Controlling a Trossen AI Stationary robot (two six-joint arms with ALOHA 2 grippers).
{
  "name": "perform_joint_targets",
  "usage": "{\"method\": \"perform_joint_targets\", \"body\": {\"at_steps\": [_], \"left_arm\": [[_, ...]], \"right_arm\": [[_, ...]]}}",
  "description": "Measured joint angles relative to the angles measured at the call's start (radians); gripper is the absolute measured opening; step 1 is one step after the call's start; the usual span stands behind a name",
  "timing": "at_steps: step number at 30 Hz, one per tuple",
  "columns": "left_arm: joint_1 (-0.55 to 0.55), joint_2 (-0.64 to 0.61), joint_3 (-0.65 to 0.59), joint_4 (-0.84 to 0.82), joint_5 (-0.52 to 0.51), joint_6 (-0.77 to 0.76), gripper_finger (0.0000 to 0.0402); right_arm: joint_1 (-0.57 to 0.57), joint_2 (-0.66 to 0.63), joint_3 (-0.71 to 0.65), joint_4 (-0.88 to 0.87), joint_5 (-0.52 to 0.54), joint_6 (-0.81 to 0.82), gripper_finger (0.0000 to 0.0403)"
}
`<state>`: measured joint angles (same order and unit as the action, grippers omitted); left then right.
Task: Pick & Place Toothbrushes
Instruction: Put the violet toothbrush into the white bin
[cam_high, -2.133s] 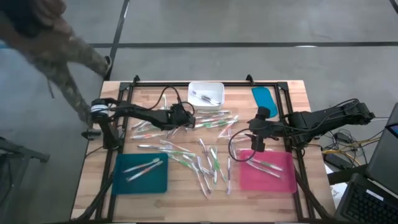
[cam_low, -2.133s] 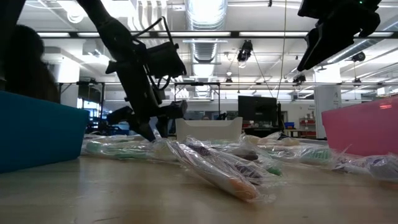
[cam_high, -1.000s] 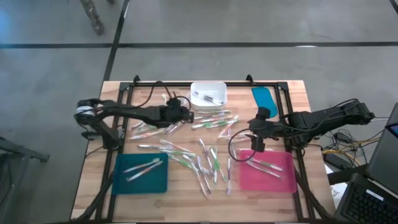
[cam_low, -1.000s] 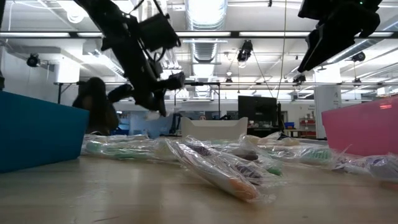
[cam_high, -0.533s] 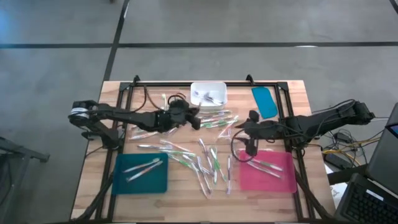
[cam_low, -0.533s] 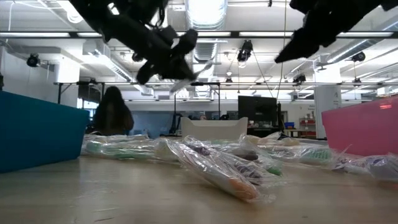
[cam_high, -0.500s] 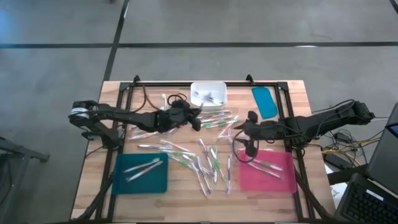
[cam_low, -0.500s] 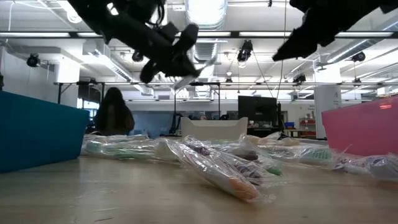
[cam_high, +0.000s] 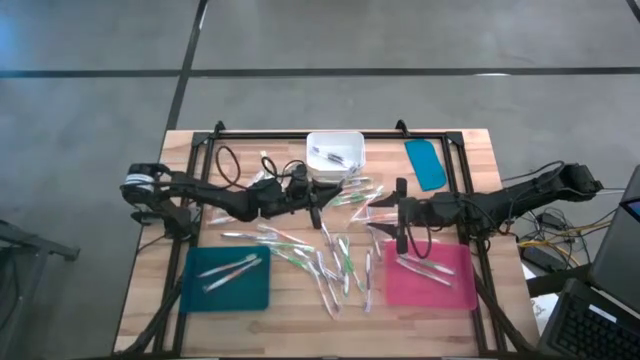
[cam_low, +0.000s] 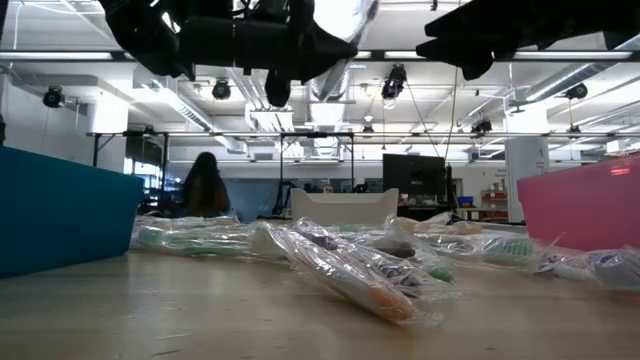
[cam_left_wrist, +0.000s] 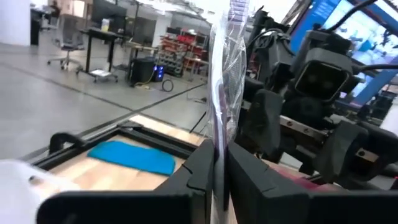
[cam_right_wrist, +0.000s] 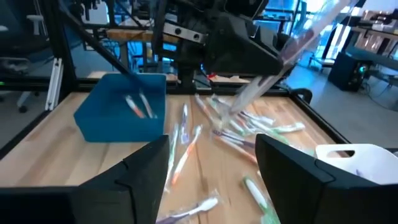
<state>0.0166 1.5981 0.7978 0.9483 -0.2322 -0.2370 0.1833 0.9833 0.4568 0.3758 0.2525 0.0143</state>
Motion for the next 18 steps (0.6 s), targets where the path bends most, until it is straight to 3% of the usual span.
{"method": "perform_joint_targets", "body": {"at_steps": [8, 18], "left_arm": [[-0.002, 0.072, 0.091, 0.030, 0.145, 0.053, 0.0026], [-0.020, 0.171, 0.224, 0.030, 0.193, 0.130, 0.0027]], "right_arm": [[0.000, 0.000, 0.008, 0.005, 0.000, -0.011, 0.0247], [-0.001, 0.000, 0.008, 0.025, 0.001, -0.023, 0.0218]]}}
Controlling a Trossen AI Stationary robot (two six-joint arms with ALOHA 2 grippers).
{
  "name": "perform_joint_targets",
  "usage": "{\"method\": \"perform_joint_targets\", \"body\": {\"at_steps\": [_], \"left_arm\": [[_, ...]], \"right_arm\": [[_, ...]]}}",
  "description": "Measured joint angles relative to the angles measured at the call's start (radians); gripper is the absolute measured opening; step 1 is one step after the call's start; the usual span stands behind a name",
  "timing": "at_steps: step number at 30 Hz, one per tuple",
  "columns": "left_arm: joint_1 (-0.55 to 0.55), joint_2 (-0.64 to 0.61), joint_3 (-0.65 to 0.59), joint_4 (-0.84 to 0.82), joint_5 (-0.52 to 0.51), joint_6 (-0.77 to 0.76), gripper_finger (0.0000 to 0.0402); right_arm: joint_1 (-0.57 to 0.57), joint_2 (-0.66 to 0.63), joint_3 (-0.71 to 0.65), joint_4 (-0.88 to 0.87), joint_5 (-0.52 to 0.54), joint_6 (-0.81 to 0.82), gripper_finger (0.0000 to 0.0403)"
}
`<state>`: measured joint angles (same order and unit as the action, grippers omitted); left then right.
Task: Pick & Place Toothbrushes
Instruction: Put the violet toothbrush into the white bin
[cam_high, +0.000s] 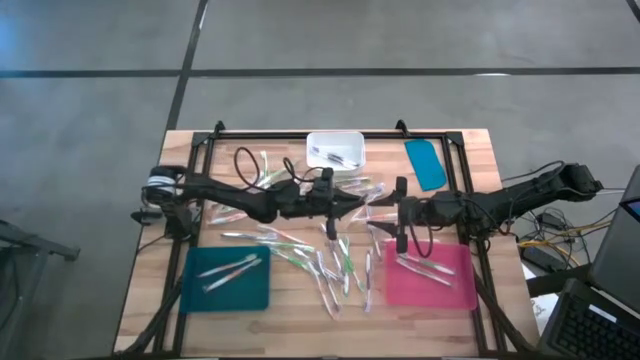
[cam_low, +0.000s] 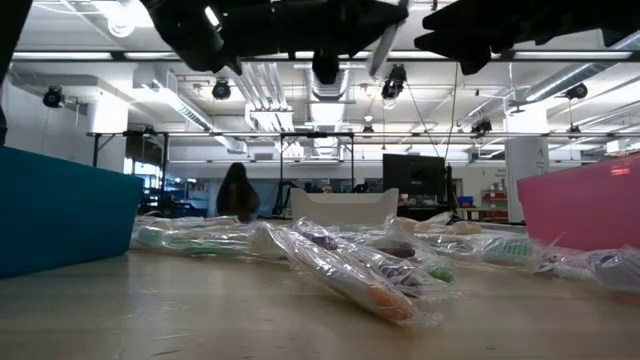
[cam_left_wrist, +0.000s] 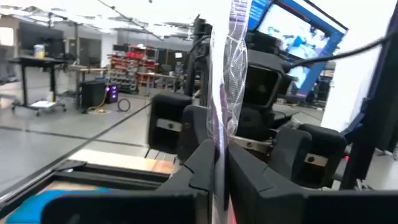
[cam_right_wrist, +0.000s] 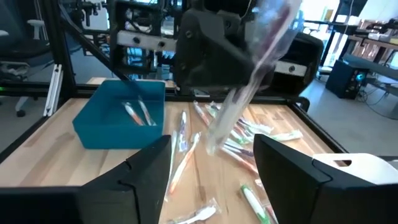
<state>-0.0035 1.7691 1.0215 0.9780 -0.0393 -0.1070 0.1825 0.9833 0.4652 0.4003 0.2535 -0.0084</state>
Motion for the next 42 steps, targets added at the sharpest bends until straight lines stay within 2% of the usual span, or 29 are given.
{"method": "perform_joint_targets", "body": {"at_steps": [7, 11, 18, 24, 28, 31, 42], "left_arm": [[-0.007, 0.086, 0.121, 0.002, 0.049, 0.039, 0.0039], [-0.010, 0.124, 0.183, 0.002, 0.092, 0.065, 0.0032], [-0.010, 0.136, 0.211, 0.005, 0.113, 0.081, 0.0035], [-0.010, 0.136, 0.210, 0.001, 0.113, 0.080, 0.0031], [-0.010, 0.136, 0.210, 0.001, 0.113, 0.080, 0.0027], [-0.009, 0.136, 0.210, 0.001, 0.111, 0.079, 0.0040], [-0.010, 0.130, 0.209, -0.060, 0.101, 0.032, 0.0064]], "right_arm": [[0.000, 0.000, 0.000, 0.008, 0.007, -0.018, 0.0205], [0.000, 0.000, 0.000, 0.009, 0.007, -0.018, 0.0196], [0.000, 0.000, 0.000, 0.009, 0.007, -0.018, 0.0167], [0.000, 0.000, 0.000, 0.027, 0.007, -0.018, 0.0115], [0.001, 0.000, 0.000, 0.048, 0.007, -0.020, 0.0066], [0.001, 0.000, 0.000, 0.047, 0.007, -0.029, 0.0026], [0.000, 0.000, 0.000, 0.028, 0.007, -0.030, 0.0021]]}}
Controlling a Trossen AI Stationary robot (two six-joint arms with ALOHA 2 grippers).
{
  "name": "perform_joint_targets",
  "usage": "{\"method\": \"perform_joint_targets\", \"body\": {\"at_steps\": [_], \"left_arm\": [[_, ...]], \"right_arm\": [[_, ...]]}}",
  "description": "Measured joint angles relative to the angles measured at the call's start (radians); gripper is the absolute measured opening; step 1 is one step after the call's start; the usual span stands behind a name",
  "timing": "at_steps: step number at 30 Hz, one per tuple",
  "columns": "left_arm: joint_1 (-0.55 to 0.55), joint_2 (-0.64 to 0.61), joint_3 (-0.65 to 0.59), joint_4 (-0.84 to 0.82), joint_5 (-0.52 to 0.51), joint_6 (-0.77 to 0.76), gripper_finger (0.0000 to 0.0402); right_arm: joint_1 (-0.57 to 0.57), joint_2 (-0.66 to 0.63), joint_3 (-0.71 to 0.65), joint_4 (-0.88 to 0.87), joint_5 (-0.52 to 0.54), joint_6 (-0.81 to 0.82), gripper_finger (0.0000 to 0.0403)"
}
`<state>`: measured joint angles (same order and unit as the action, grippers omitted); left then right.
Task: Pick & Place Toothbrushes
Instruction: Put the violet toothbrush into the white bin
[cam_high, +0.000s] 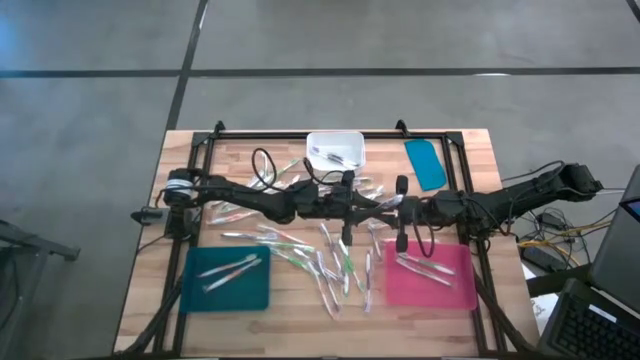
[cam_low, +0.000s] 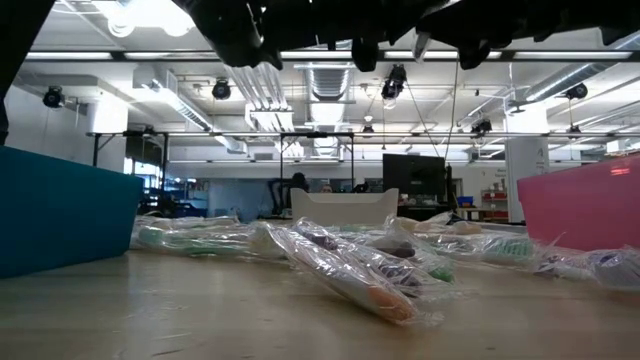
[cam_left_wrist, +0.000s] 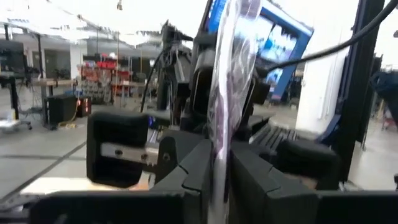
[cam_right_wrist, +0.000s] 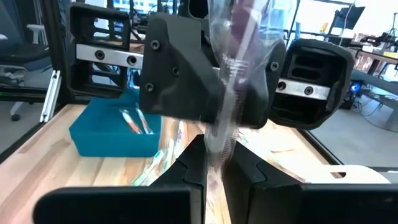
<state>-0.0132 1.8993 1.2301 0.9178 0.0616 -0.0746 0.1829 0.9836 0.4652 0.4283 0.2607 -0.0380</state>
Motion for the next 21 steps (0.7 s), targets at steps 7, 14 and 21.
{"method": "perform_joint_targets", "body": {"at_steps": [7, 14, 21], "left_arm": [[0.005, -0.104, 0.000, -0.329, -0.040, 0.046, 0.0152], [0.000, -0.289, -0.055, -0.695, -0.203, 0.039, 0.0203], [-0.006, -0.454, -0.251, -0.609, -0.247, -0.027, 0.0202]], "right_arm": [[-0.001, 0.000, 0.000, -0.017, 0.001, 0.000, 0.0020], [-0.005, 0.000, 0.000, -0.029, 0.009, -0.016, 0.0021], [-0.036, 0.000, 0.048, -0.077, 0.060, -0.074, 0.0021]]}}
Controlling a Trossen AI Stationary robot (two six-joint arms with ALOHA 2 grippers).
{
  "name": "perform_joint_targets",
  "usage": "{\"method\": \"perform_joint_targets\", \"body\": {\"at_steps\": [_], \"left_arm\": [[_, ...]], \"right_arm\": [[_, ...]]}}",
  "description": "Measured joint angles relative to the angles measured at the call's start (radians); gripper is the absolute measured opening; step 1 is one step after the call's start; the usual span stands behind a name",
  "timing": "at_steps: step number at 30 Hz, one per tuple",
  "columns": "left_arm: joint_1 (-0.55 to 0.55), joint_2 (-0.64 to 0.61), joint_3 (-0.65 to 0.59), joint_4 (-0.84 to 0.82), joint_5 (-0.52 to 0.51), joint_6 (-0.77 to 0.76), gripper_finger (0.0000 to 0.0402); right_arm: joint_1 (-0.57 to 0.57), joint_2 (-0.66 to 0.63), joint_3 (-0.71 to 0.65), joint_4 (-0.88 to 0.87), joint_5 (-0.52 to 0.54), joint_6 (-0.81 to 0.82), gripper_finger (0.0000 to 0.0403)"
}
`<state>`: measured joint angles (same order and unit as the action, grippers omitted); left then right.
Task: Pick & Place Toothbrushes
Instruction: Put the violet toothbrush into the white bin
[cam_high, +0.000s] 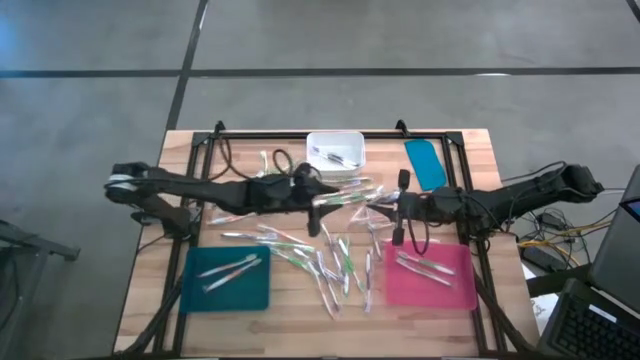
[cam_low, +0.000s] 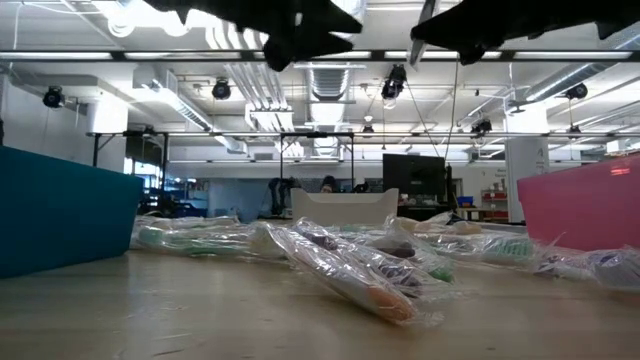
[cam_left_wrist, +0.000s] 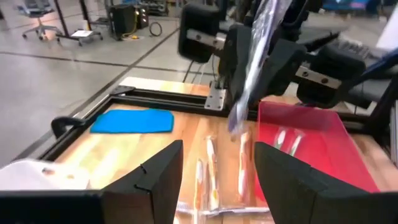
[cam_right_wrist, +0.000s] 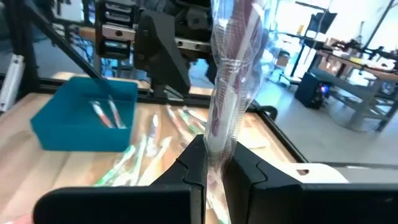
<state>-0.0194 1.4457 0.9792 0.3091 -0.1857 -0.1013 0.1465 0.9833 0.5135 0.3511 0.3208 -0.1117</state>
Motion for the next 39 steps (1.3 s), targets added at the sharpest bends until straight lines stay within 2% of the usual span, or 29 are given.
{"method": "perform_joint_targets", "body": {"at_steps": [9, 14, 19, 29, 39], "left_arm": [[0.000, -0.142, -0.298, 0.273, -0.002, -0.086, 0.0201], [0.001, -0.196, -0.392, 0.418, -0.001, -0.118, 0.0202], [0.000, -0.240, -0.420, 0.436, 0.001, -0.120, 0.0202], [-0.001, -0.230, -0.427, 0.406, 0.002, -0.167, 0.0201], [-0.001, -0.236, -0.427, 0.405, 0.007, -0.171, 0.0200]], "right_arm": [[-0.132, 0.020, 0.216, -0.370, 0.000, -0.028, 0.0022], [-0.234, 0.081, 0.346, -0.537, -0.011, -0.031, 0.0022], [-0.320, 0.203, 0.500, -0.676, -0.043, -0.081, 0.0022], [-0.477, 0.536, 0.853, -1.001, -0.065, -0.153, 0.0023], [-0.575, 0.783, 1.043, -1.138, -0.085, -0.216, 0.0023]]}}
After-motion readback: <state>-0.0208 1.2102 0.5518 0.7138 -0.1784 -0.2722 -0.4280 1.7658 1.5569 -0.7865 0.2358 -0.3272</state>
